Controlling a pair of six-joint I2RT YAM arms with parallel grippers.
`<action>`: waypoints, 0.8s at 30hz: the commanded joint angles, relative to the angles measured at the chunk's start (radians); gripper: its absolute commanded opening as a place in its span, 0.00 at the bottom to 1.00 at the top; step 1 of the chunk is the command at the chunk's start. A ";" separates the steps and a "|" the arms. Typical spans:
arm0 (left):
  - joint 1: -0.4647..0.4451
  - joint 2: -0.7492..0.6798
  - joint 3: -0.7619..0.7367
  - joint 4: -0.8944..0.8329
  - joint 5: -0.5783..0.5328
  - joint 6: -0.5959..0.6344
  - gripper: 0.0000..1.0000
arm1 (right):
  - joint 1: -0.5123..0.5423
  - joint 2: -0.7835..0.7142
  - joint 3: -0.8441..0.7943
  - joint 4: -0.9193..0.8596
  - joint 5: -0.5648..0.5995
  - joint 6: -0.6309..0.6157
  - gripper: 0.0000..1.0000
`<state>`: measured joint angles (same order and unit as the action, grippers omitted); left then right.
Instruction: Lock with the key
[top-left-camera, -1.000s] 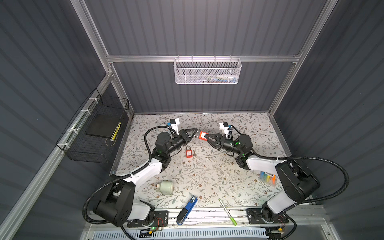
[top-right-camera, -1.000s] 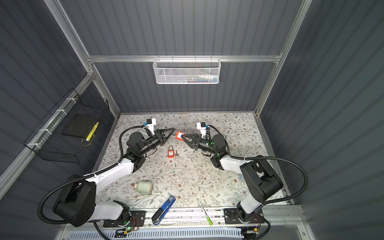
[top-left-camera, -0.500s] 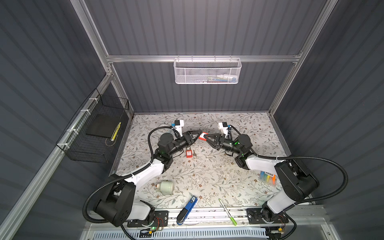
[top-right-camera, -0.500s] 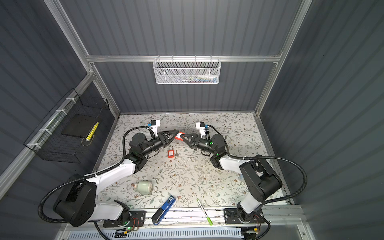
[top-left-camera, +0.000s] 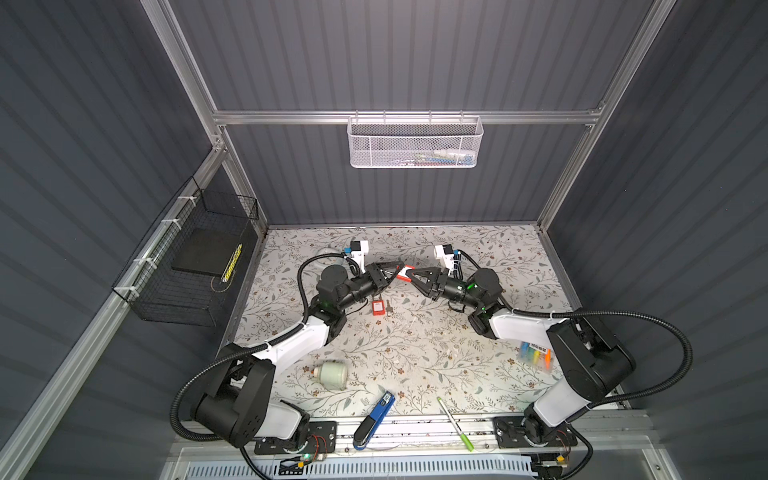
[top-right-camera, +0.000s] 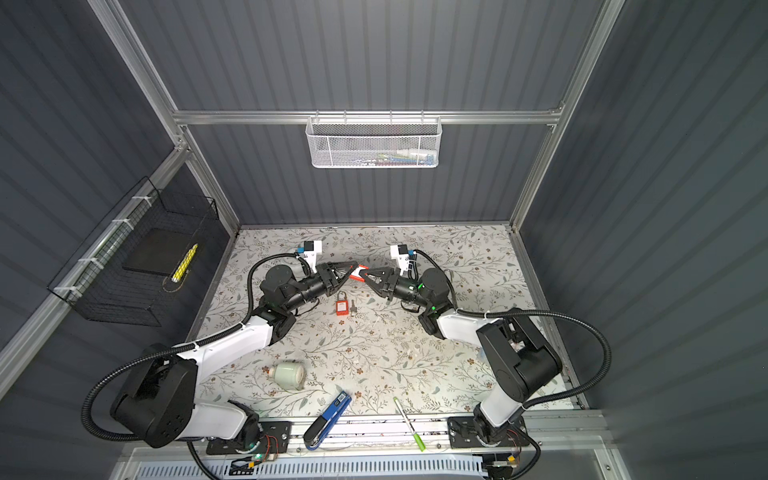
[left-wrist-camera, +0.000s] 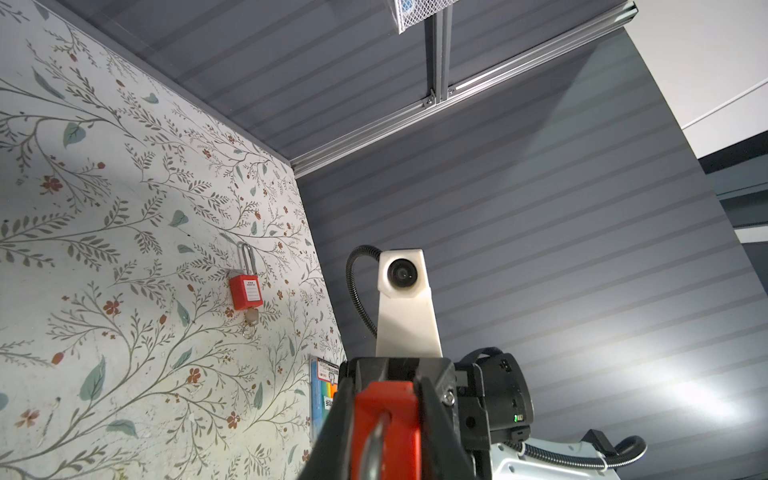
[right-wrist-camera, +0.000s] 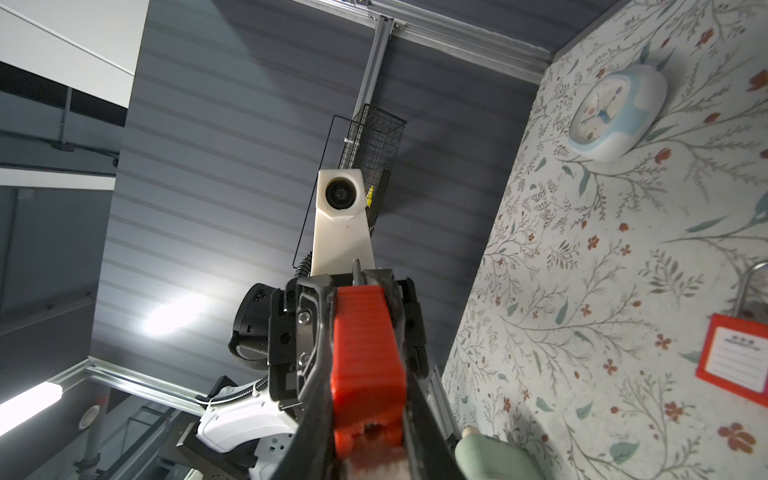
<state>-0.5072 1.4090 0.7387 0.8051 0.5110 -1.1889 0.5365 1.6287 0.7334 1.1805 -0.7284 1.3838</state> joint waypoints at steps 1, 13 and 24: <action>-0.005 0.002 0.025 0.036 0.024 0.032 0.00 | 0.006 -0.002 0.018 0.026 -0.005 0.013 0.08; 0.001 -0.014 0.018 0.036 0.004 0.031 0.00 | -0.033 -0.053 -0.053 0.022 -0.002 0.008 0.51; 0.001 -0.016 0.025 0.025 0.006 0.035 0.00 | -0.050 -0.051 -0.075 0.026 -0.004 0.013 0.53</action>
<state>-0.5079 1.4090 0.7387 0.8062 0.5102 -1.1786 0.4889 1.5829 0.6674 1.1809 -0.7269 1.3987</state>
